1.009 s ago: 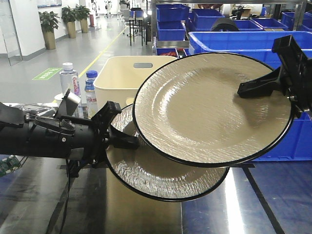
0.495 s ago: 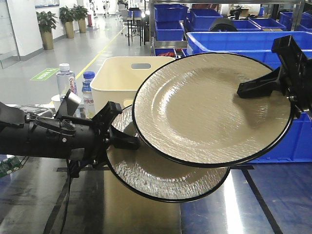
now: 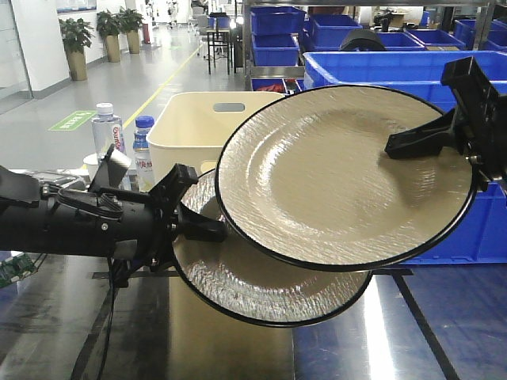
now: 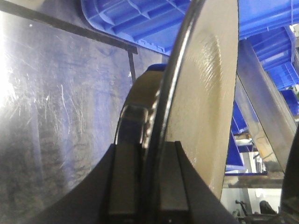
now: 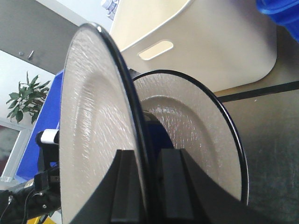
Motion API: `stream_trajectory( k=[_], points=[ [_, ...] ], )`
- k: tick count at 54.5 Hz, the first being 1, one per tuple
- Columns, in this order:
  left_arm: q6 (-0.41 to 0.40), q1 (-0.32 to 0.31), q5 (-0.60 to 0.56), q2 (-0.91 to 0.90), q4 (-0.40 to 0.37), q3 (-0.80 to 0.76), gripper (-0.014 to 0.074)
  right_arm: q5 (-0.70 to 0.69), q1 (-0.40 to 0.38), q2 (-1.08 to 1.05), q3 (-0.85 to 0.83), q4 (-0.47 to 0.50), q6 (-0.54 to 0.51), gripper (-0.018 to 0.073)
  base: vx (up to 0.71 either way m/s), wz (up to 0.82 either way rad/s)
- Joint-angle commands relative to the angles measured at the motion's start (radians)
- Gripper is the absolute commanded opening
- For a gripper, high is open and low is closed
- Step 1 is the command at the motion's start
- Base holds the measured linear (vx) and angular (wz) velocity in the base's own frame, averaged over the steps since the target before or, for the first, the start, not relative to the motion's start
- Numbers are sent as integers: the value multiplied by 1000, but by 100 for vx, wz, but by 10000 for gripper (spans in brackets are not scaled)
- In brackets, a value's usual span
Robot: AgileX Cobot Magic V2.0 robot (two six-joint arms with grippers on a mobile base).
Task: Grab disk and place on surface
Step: 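Lower the left gripper's plate onto the counter and open it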
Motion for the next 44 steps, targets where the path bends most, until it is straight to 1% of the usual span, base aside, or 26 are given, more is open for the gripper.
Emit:
stream_trajectory(
  k=[1, 3, 7, 9, 13, 16, 20, 25, 38, 44],
  points=[
    [-10, -2, -76, -55, -107, -37, -1, -93, -3, -36, -41, 102, 8, -5, 0, 0],
    [-10, -3, -111, -55, -107, -37, -1, -96, -3, -36, -41, 102, 8, -5, 0, 0],
    [-10, -3, -136, -55, -100, -37, -1, -105, -3, -33, -41, 102, 8, -5, 0, 0],
    [-10, -3, -140, -55, -79, -37, -1, -105, -3, -33, -41, 101, 8, -5, 0, 0],
    [-11, -3, -127, -53, -7, -36, -1, -104, -3, -33, -41, 90, 8, -5, 0, 0],
    [-17, -3, -112, -43, 31, -36, -1, -101, -3, -33, -41, 84, 8, -5, 0, 0],
    [-56, -3, -88, -16, 72, -36, -1, -103, -3, -33, -41, 59, 8, -5, 0, 0],
    [-97, -3, -57, 26, 75, -36, -1, -102, -3, -33, -41, 37, 8, -5, 0, 0],
    [-96, -3, 20, 127, 78, -36, -1, -102, -3, -33, -41, -12, 8, -5, 0, 0],
    [-94, -3, 57, 162, 78, -36, 2, -102, -3, -33, -41, -19, 8, -5, 0, 0]
  ],
)
